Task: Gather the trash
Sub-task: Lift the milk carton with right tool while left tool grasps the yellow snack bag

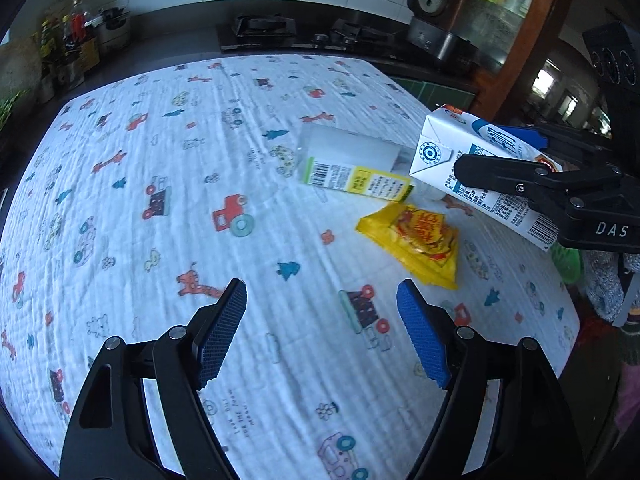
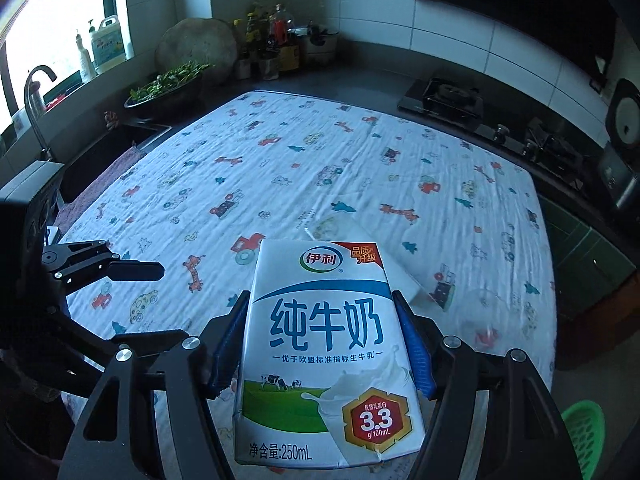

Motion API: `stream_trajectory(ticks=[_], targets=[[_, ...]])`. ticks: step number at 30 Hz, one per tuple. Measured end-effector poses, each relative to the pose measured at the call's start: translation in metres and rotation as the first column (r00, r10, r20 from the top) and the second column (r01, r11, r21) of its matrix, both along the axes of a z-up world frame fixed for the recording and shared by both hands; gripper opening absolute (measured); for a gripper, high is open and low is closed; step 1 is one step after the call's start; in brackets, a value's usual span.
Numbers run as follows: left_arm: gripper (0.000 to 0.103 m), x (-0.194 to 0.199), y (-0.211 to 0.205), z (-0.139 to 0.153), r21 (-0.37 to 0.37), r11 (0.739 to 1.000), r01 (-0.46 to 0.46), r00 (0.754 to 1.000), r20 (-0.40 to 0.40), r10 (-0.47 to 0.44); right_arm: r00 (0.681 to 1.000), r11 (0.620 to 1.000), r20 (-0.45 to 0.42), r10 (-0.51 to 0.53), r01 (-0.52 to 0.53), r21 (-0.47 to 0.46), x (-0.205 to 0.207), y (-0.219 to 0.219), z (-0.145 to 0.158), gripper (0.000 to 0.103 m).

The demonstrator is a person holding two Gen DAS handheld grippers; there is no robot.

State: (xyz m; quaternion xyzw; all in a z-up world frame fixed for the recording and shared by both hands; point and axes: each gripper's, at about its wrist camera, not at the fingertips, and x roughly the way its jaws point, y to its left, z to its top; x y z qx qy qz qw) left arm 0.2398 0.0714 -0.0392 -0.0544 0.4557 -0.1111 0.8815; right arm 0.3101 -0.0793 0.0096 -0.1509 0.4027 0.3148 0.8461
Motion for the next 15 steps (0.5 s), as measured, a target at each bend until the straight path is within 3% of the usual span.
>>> stream_trajectory(ticks=[5,15], targets=[[0.085,0.012,-0.033,0.006,0.026,0.995,0.092,0.995,0.021,-0.093,0.996,0.996,0.025,-0.089,0.089,0.015,-0.012,-0.044,0.007,0.065],[0.088,0.052,-0.085,-0.004,0.127,0.96,0.251,0.968,-0.021,-0.251,0.976,0.976,0.024,-0.216,0.215,0.043,-0.032,-0.113,0.005,0.065]])
